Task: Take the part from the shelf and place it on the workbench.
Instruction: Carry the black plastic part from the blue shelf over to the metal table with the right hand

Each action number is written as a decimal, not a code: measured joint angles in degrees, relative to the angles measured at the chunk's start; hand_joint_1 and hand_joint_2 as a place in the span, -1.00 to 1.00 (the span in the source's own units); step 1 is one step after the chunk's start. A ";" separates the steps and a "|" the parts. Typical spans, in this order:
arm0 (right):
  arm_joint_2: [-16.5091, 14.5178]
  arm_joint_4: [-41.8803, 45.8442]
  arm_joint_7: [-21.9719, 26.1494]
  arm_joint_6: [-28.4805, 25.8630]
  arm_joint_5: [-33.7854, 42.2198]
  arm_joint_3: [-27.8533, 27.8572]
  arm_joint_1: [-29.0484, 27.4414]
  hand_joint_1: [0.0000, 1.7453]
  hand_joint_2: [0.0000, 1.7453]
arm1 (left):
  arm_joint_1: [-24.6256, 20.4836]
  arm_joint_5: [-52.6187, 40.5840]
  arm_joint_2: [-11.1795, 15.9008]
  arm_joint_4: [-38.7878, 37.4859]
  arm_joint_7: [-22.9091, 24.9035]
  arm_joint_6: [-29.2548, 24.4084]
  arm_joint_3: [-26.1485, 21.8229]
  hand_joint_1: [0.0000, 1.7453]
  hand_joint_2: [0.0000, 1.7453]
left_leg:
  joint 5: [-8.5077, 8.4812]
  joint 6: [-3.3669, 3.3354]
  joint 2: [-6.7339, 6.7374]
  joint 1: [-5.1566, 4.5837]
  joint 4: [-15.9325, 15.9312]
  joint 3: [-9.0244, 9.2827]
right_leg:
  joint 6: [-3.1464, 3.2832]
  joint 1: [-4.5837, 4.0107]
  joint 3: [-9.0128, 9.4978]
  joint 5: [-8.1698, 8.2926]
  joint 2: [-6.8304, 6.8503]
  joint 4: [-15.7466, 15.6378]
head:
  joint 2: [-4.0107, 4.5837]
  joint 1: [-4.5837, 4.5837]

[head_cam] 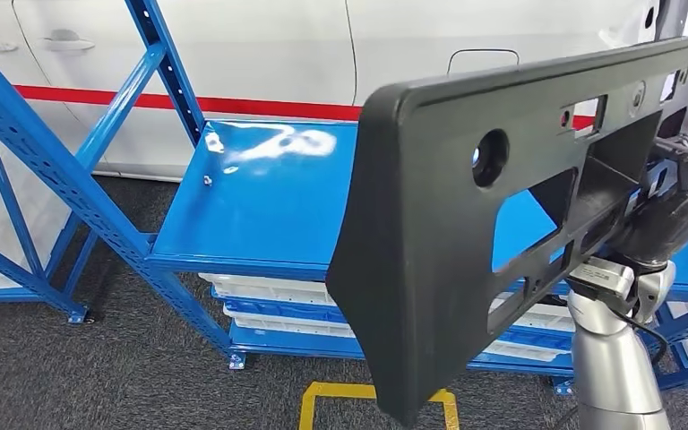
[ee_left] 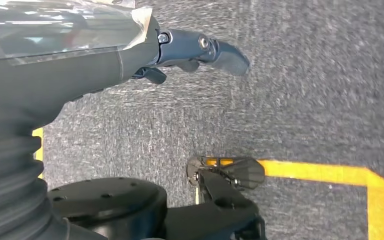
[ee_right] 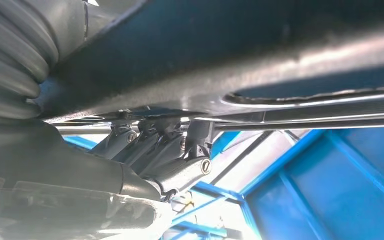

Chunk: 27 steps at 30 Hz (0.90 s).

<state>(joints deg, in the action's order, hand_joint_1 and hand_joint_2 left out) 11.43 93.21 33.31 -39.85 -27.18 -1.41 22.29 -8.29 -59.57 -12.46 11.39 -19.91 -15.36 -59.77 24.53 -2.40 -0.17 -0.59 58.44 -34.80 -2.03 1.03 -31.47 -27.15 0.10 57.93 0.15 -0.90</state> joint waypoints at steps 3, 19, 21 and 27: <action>-0.43 -1.18 -0.19 0.00 -0.86 -0.03 1.04 0.78 1.00 | -0.20 0.21 -0.07 0.01 -0.12 0.02 -0.01 -1.00 1.00 | -1.35 -1.09 0.25 0.31 -1.58 -0.07 | -0.26 -0.15 -1.40 -1.89 0.04 2.17 | 0.00 0.20; -1.92 -4.33 -2.14 -0.01 -3.46 -0.03 2.60 0.78 1.00 | -0.61 0.11 -0.14 0.13 0.34 0.58 -0.03 -1.00 1.00 | -0.02 1.48 -0.07 0.56 4.07 -6.40 | 1.01 0.68 1.55 -1.34 -0.29 -0.25 | 0.00 0.29; -1.94 -4.30 -2.31 -0.01 -3.48 -0.03 2.54 0.78 1.00 | -0.61 0.11 -0.13 0.13 0.34 0.58 -0.03 -1.00 1.00 | 5.52 2.03 -0.04 0.74 11.99 -8.53 | 1.36 0.57 0.33 -0.30 -0.24 -0.16 | 0.00 0.22; -1.96 -4.30 -2.62 -0.02 -3.41 -0.04 2.62 0.78 1.00 | -0.73 0.13 -0.09 0.13 0.33 0.57 -0.03 -1.00 1.00 | 3.96 1.53 -0.18 0.87 4.28 1.53 | 0.25 0.38 -2.10 1.79 -0.20 -0.05 | 0.00 0.24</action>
<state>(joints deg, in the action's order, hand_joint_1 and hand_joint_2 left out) 9.48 88.91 30.69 -39.86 -30.59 -1.45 24.90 -9.02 -59.43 -12.56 11.52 -19.58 -14.79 -59.80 28.49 -0.87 -0.34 0.28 62.71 -33.27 -1.78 1.41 -33.57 -25.37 -0.10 57.88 0.15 -0.66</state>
